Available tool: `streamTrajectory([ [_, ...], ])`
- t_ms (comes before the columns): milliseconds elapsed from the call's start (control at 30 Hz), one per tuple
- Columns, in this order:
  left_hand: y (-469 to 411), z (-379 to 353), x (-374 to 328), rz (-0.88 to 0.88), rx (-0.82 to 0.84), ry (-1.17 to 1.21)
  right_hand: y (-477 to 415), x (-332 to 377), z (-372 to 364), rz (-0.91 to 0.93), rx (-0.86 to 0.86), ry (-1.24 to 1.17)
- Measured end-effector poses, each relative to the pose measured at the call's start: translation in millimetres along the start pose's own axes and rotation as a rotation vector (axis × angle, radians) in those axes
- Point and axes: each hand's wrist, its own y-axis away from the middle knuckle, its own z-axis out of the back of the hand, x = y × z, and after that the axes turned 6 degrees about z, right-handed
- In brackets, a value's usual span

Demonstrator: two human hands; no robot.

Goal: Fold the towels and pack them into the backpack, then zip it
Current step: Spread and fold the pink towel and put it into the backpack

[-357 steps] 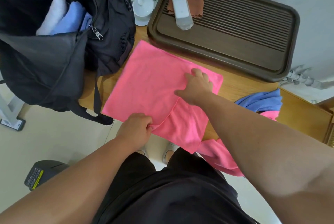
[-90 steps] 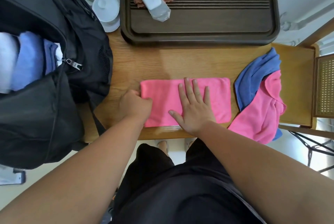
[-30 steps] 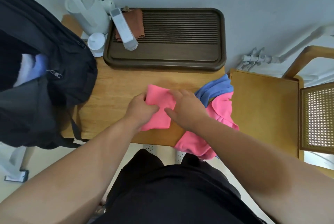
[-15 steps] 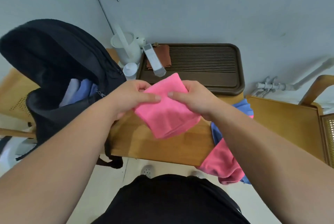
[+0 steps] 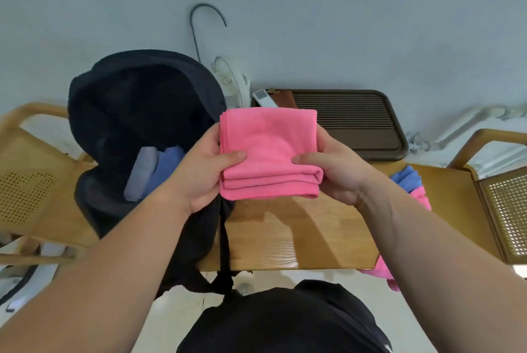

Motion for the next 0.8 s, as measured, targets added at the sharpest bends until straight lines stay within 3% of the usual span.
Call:
streamTrajectory([
  [200,32.4,34.2,-13.4,-0.112,-0.034,-0.046,-7.9,-6.6,-37.3,0.023,-0.067,-0.108],
  [400,55.8,60.0,-14.6,-0.093,-0.044,-0.039,-22.1,-13.3,-56.4,0.024,0.037,-0.053],
  [500,64.1,71.5,-8.6,-0.01,-0.033,0.076,-31.9,-18.6,-65.1,0.034,0.08,0.058],
  [600,70.4,71.9,-1.0,0.114,-0.161,0.128,-41.7,-28.2,-74.0,0.077,0.118,0.171],
  [800,80.4,80.8,13.9,0.305,-0.369,-0.222,-63.4,-49.1,-78.9,0.097,0.201,0.589],
])
